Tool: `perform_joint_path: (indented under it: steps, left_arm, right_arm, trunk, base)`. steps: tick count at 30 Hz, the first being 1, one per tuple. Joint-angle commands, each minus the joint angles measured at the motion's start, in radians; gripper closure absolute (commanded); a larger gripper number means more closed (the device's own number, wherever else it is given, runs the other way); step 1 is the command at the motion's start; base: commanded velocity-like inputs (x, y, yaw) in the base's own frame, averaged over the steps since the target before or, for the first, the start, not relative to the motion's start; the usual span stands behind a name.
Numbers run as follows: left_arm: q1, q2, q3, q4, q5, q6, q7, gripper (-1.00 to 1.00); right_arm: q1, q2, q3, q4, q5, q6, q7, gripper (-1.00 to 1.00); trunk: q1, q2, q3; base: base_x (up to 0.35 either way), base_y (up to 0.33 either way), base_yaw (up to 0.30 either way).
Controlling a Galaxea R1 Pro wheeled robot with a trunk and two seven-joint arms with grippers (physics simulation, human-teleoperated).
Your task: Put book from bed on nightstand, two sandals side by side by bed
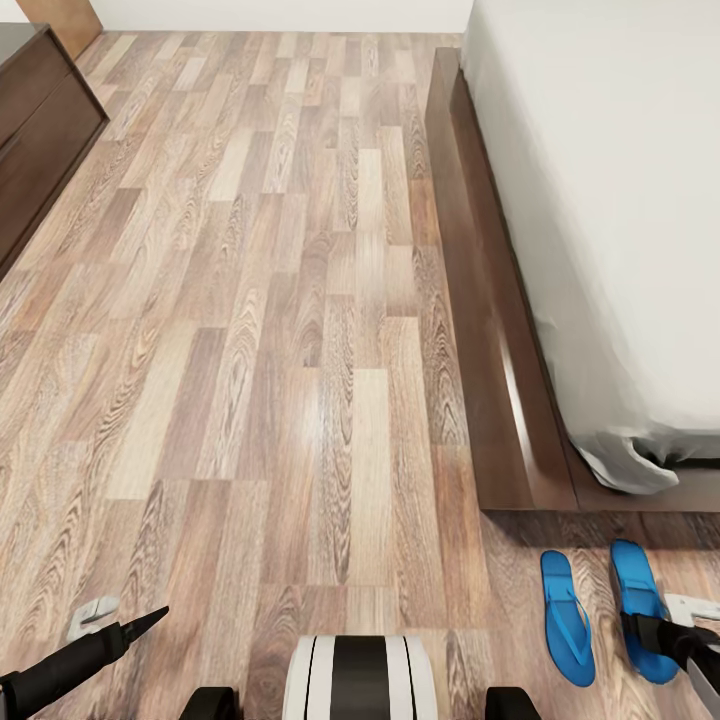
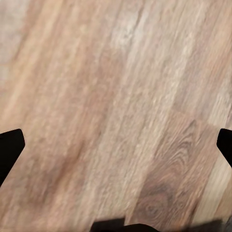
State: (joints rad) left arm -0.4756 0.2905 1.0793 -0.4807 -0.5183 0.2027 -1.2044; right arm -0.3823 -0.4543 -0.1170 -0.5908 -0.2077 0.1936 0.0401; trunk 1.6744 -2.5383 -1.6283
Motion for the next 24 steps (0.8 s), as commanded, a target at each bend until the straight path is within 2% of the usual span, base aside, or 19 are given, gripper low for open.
perform_joint_path:
  steps: [1,6,17,21,24]
  left_arm:
    - [-0.001,-0.001,0.008,-0.001,-0.008,0.011,-0.007,-1.00]
    - [-0.001,-0.001,0.008,-0.001,-0.008,0.011,-0.007,-1.00]
    - [-0.001,-0.001,0.008,-0.001,-0.008,0.012,-0.007,-1.00]
    - [-0.002,-0.001,0.008,-0.001,-0.008,0.011,-0.007,-1.00]
    - [-0.001,-0.001,0.008,-0.001,-0.008,0.011,-0.007,-1.00]
  right_arm:
    - [0.000,0.000,-0.003,0.000,-0.006,-0.028,0.005,1.00]
    - [0.000,0.000,-0.004,0.003,-0.007,-0.084,0.008,1.00]
    - [0.000,0.000,-0.004,0.003,-0.006,-0.094,0.012,1.00]
    - [0.000,0.000,-0.003,0.003,-0.006,-0.157,0.013,1.00]
    - [0.000,0.000,-0.003,0.003,-0.006,-0.173,0.014,1.00]
  trunk:
    - [0.000,0.000,-0.001]
    - [0.000,0.000,-0.001]
    - [0.000,0.000,-0.001]
    - [0.000,0.000,-0.001]
    - [0.000,0.000,-0.001]
  base:
    - [0.000,0.000,0.000]
    - [0.000,0.000,0.000]
    - [0.000,0.000,0.000]
    - [0.000,0.000,0.000]
    - [0.000,0.000,0.000]
